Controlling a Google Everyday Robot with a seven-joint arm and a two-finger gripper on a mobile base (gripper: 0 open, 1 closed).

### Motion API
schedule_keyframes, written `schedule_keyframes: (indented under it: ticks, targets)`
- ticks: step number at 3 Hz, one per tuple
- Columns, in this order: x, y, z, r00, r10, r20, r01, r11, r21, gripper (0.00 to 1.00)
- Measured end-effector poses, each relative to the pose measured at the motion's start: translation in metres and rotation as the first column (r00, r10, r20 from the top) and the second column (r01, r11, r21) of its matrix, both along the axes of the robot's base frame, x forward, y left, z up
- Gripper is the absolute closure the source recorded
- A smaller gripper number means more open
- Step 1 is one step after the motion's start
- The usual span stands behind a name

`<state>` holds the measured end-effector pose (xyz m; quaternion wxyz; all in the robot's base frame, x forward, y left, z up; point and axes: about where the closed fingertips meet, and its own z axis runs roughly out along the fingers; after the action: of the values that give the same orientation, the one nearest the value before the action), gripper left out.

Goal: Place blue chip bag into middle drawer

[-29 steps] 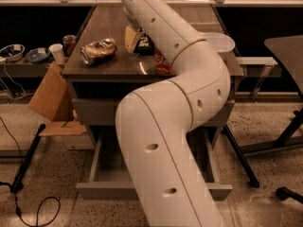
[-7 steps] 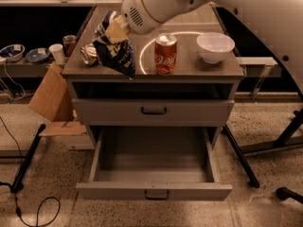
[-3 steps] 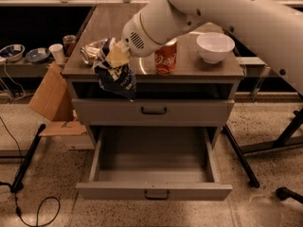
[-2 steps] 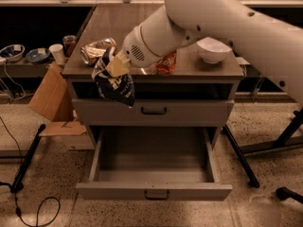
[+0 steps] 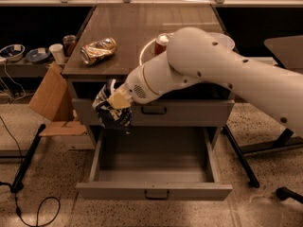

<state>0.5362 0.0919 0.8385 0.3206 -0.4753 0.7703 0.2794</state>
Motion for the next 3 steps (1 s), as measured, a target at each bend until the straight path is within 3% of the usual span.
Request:
schedule_keyframes:
  ticks: [1,3]
  targets:
    - [-0.003,0.011,-0.06,0.9977,-0.012,-0.067,0.011,1.0,-0.018,1.0]
    - [0.008,0.029,-0.127,0.9909,-0.095,-0.096,0.088,0.994,-0.072,1.0]
